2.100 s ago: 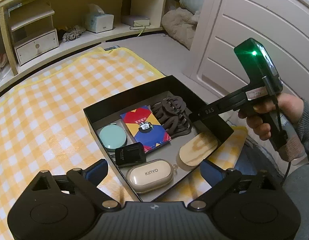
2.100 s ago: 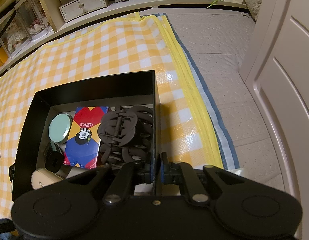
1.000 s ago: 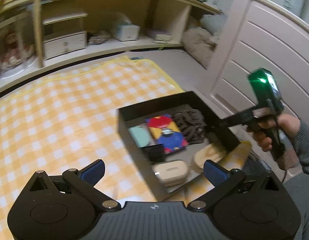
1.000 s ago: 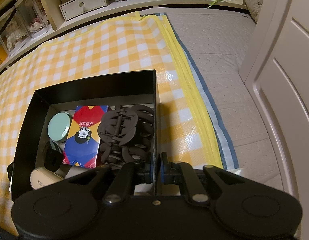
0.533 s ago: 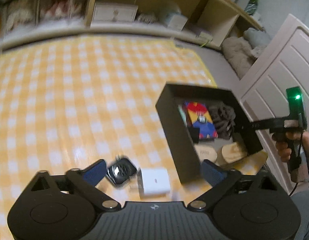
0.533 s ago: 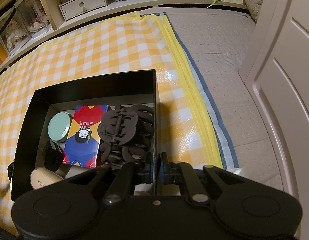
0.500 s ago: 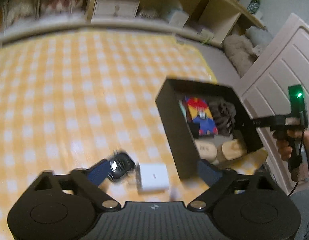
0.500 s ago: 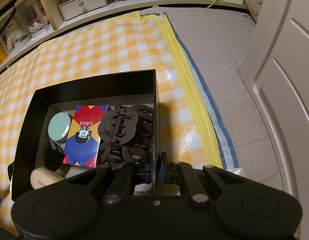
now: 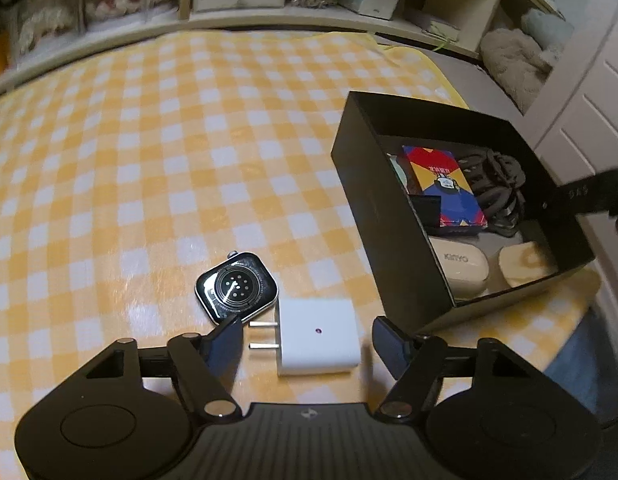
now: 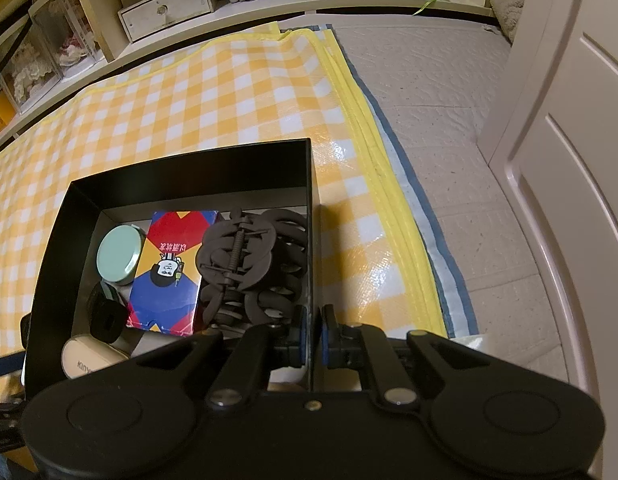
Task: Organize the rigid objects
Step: 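Move the left tool down onto the white charger and grasp it, then carry the white charger over the black box and lower it inside, then open the left tool and withdraw it from the box toward the smartwatch, then move the left tool down onto the black smartwatch and grasp it, then carry the smartwatch into the black box and open the left tool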
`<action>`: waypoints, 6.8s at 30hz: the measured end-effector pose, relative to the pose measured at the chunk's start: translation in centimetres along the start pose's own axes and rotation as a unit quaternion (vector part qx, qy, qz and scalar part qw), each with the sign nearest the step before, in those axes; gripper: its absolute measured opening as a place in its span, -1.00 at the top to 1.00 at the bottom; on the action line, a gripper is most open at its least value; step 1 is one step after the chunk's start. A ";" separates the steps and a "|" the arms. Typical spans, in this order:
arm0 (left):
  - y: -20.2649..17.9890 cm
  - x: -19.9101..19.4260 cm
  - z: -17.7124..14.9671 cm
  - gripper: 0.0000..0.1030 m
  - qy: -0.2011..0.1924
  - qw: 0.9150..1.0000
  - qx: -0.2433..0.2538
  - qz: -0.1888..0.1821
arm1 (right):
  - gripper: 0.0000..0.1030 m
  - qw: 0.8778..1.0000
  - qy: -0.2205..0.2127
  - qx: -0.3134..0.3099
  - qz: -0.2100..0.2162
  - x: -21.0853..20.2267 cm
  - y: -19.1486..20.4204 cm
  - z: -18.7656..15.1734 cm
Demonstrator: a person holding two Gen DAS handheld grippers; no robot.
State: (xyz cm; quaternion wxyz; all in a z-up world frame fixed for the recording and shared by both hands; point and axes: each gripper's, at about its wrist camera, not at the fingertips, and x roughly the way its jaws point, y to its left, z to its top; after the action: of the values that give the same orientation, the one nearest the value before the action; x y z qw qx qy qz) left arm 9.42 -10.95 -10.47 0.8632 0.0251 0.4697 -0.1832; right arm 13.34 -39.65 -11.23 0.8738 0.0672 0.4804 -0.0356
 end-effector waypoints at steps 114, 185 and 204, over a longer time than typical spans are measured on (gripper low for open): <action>-7.9 -5.9 5.2 -1.00 -0.051 0.983 0.114 -0.135 | 0.86 1.000 0.004 0.017 0.005 -0.1 -0.4 0.3; -0.1 -4.0 6.4 0.23 -0.089 0.978 0.162 -0.094 | 0.85 1.000 0.005 0.012 -0.001 0.0 -0.2 0.1; -10.4 2.3 7.8 0.13 0.019 0.932 0.335 -0.136 | 0.84 1.000 0.005 0.013 0.001 0.0 -0.1 0.1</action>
State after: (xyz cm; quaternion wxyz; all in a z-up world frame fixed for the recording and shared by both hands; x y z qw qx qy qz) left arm 13.25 -22.96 -6.69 0.7622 0.2520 0.3965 -0.4453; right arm 13.43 -39.74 -11.17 0.8705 0.0794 0.4841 -0.0410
